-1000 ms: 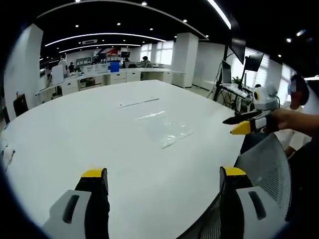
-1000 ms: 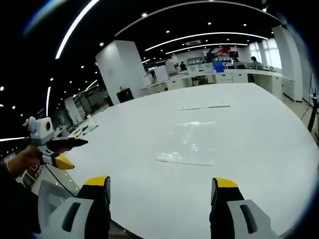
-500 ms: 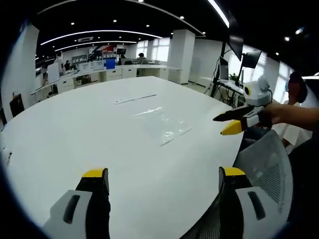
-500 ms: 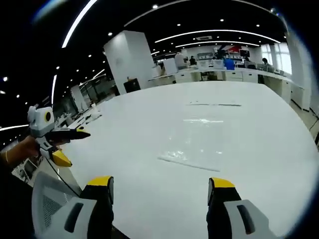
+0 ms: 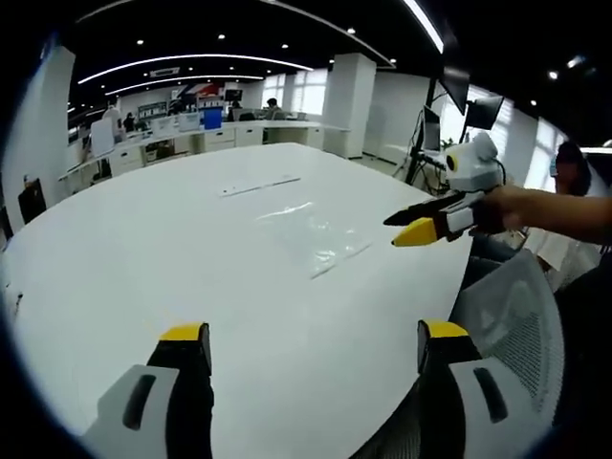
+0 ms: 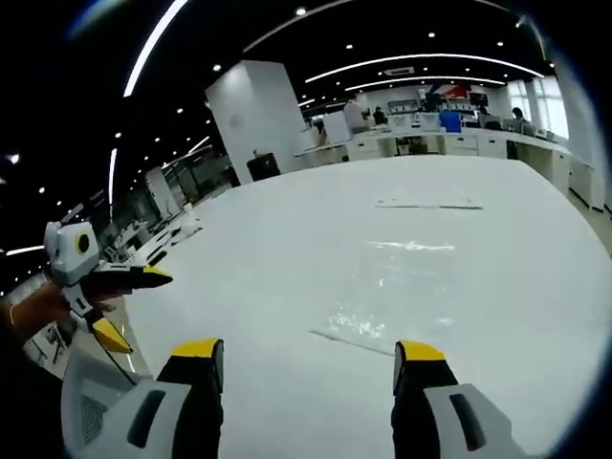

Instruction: Open the resealable bag by pulling the two sides of the seal apart until the entire bag opening is separated and visibly accessible.

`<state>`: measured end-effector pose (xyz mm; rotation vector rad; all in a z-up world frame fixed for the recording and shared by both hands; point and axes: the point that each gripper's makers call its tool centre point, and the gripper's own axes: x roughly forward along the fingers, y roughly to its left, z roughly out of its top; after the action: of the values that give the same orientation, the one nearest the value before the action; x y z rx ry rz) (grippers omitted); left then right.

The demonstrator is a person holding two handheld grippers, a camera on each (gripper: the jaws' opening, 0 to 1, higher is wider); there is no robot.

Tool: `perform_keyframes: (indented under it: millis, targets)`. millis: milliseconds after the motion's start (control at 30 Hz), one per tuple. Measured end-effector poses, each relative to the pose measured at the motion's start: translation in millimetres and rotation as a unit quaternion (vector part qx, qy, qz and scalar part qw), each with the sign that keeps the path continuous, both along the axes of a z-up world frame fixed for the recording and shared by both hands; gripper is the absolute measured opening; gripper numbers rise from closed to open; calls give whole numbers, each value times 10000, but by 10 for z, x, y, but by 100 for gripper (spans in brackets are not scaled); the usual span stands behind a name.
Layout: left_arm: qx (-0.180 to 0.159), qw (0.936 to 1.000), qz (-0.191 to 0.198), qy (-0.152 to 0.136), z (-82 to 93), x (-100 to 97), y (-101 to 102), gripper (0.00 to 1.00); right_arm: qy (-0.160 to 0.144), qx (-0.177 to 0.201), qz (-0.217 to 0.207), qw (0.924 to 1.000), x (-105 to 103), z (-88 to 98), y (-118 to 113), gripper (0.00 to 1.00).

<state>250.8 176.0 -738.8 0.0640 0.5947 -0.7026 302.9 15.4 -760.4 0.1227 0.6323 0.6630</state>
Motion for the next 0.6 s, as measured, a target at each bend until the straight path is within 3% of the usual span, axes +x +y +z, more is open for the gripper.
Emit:
perform_keyframes:
  millis: [300,500,600]
  targets:
    - [42,9999,-113,61,-58,-11,-34,87,-31,-194,340,9992,131,-181,261,64]
    - [-3,9999,-136,42,6,-24,-16,86,124,-412,481,9979,216,-384,307,54]
    - [-14,9999,-116,56,5,-29,-12,86,191,-396,358,9984,277,-430,291,51]
